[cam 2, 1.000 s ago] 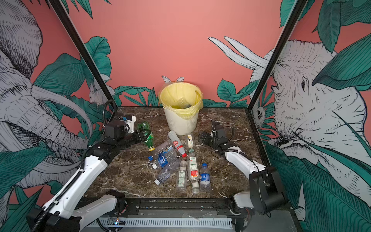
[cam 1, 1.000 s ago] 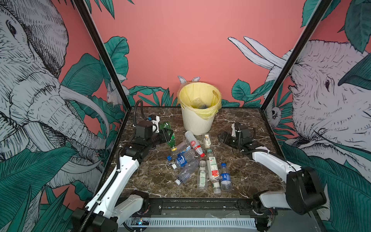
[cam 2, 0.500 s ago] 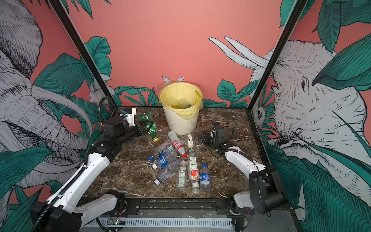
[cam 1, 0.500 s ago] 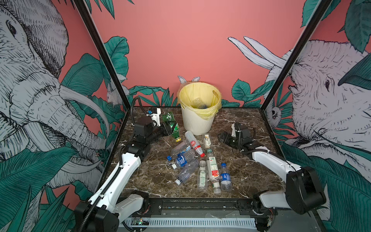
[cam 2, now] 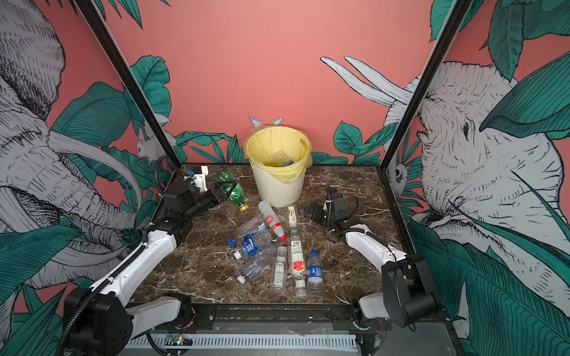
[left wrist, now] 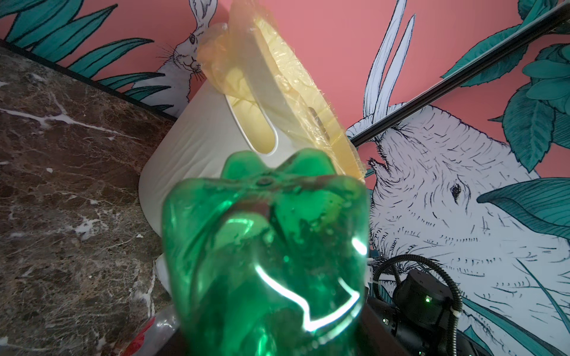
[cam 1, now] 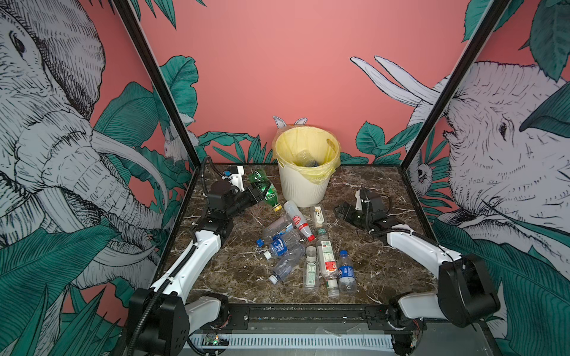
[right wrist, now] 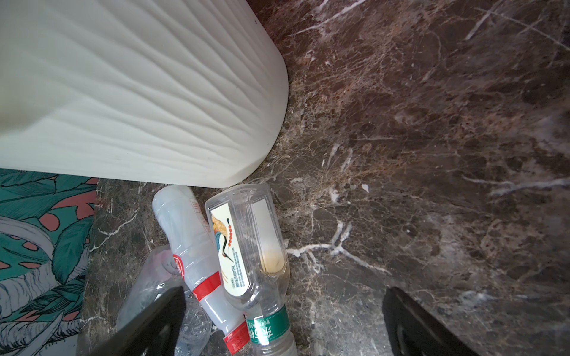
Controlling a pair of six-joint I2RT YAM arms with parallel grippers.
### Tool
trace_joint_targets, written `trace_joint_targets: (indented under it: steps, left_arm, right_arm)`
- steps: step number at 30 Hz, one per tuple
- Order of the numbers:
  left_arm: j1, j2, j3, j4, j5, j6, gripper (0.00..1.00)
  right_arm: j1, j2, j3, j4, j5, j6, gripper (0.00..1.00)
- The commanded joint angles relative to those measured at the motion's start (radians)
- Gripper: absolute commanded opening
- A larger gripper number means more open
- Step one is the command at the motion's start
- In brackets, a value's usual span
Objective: Throw the plastic bottles in the bin
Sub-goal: Throw the plastic bottle into the trash bin.
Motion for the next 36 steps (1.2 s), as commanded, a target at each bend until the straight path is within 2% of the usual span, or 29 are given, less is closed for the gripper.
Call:
trace_joint_targets:
  steps: [1, 6, 9, 12, 14, 15, 16, 18, 20, 26, 32, 36]
  left_arm:
    - [0.001, 0.034, 0.179, -0.185, -0.017, 0.041, 0.54]
    - [-0.011, 0.162, 0.421, -0.196, -0.002, -0.004, 0.56]
    - [-0.049, 0.294, 0.641, -0.251, -0.014, -0.003, 0.59]
    - [-0.113, 0.488, 0.913, -0.33, -0.051, 0.028, 0.63]
    - [-0.138, 0.649, 1.117, -0.393, -0.04, 0.024, 0.73]
    - [-0.137, 0.717, 1.202, -0.411, -0.015, 0.015, 0.82]
    - [-0.137, 0.774, 1.288, -0.443, -0.005, 0.009, 0.99]
    - [-0.134, 0.819, 1.4, -0.491, -0.005, 0.024, 0.99]
    - [-0.13, 0.804, 1.434, -0.508, -0.015, 0.059, 0.99]
    - [-0.107, 0.669, 1.398, -0.571, -0.026, 0.145, 0.99]
    - [-0.096, 0.536, 1.246, -0.573, 0.016, 0.195, 0.99]
    - [-0.069, 0.437, 1.114, -0.569, -0.018, 0.234, 1.0]
  right_arm:
    - [-0.005, -0.001, 0.009, 0.004, 0.009, 0.001, 0.99]
    - [-0.005, -0.026, 0.002, -0.01, 0.026, 0.002, 0.99]
    - [-0.006, -0.041, 0.002, -0.017, 0.031, 0.003, 0.99]
    - [-0.006, -0.057, -0.007, -0.022, 0.04, 0.008, 0.99]
    - [-0.005, -0.066, -0.013, -0.024, 0.042, 0.016, 0.99]
    - [-0.006, -0.071, -0.013, -0.026, 0.041, 0.018, 0.99]
    - [-0.006, -0.08, -0.014, -0.032, 0.038, 0.021, 0.99]
    - [-0.006, -0.099, -0.013, -0.052, 0.041, 0.02, 0.99]
    - [-0.006, -0.132, -0.015, -0.084, 0.06, 0.008, 0.99]
    - [-0.006, -0.191, -0.021, -0.159, 0.138, -0.038, 0.99]
    - [-0.006, -0.177, -0.002, -0.205, 0.156, -0.031, 0.99]
    - [-0.006, -0.165, 0.03, -0.249, 0.157, -0.026, 0.99]
